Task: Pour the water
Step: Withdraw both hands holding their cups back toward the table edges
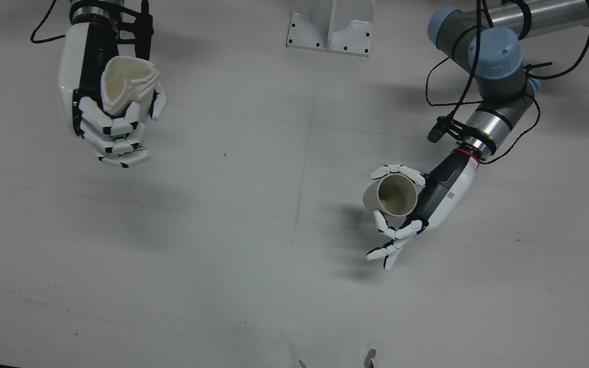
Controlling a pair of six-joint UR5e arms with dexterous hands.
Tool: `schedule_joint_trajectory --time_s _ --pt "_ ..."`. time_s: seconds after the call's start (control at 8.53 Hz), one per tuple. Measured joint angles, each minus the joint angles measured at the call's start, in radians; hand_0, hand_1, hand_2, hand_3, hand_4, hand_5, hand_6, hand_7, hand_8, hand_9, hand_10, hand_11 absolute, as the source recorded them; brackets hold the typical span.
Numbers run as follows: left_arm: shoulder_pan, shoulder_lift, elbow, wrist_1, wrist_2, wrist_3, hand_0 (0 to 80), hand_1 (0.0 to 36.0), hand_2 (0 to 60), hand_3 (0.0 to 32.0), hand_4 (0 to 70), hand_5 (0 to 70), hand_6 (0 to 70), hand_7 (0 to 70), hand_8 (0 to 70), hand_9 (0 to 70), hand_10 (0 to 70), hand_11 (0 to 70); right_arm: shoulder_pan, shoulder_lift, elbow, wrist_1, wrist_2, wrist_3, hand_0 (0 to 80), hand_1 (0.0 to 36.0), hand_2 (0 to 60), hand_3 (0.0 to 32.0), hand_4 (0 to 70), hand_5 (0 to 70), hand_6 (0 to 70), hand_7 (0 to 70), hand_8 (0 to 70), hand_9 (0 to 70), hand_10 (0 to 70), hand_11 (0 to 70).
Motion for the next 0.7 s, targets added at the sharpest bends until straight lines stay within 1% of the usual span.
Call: schedule_joint_trajectory --time_s 0.12,0.23,0.35,0.47,0.59,0.7 --pt "-0.024 0.089 0.000 -0.066 0.008 -0.020 55.0 28.1 55.8 0.0 52.5 70.0 11.5 16.4 1.4 1.8 3.9 7.1 0.075 -0.067 -0.001 0.003 -0.032 0.098 80.0 36.0 60.0 0.0 20.2 70.0 45.4 55.9 34.5 43.9 40.3 60.4" --pt "-0.055 0.172 0.001 -0.137 0.023 -0.033 54.3 25.9 49.2 0.0 50.2 70.0 10.9 15.6 1.1 1.7 3.9 7.1 0.174 -0.140 -0.017 0.020 -0.097 0.162 80.0 36.0 60.0 0.0 16.1 70.0 43.6 53.1 35.4 45.1 41.1 61.3" --pt "-0.078 0.231 0.005 -0.194 0.032 -0.036 53.2 24.7 48.4 0.0 49.6 70.0 10.5 15.0 1.1 1.6 4.0 7.2 0.242 -0.205 -0.067 0.090 -0.150 0.191 75.1 36.0 60.0 0.0 13.2 70.0 42.8 50.9 36.9 46.9 41.6 61.7" --pt "-0.093 0.284 0.016 -0.253 0.035 -0.033 52.0 23.9 50.0 0.0 48.7 70.0 9.9 14.3 0.9 1.4 4.3 7.5 0.288 -0.267 -0.179 0.243 -0.188 0.224 75.5 36.0 60.0 0.0 17.1 70.0 45.0 53.8 37.7 47.9 40.4 59.9" --pt "-0.113 0.331 0.043 -0.320 0.036 -0.028 51.6 23.4 49.2 0.0 47.5 70.0 9.2 13.5 0.8 1.3 4.2 7.4 0.311 -0.305 -0.352 0.440 -0.208 0.272 70.6 36.0 60.0 0.0 14.7 70.0 43.6 53.2 38.0 48.9 40.8 60.4" --pt "-0.144 0.373 0.071 -0.387 0.035 -0.015 51.5 22.9 47.5 0.0 47.1 70.0 8.7 13.0 0.7 1.2 4.2 7.3 0.320 -0.322 -0.540 0.624 -0.216 0.311 67.1 36.0 60.0 0.0 14.2 70.0 43.6 52.9 38.5 49.7 41.5 61.3"
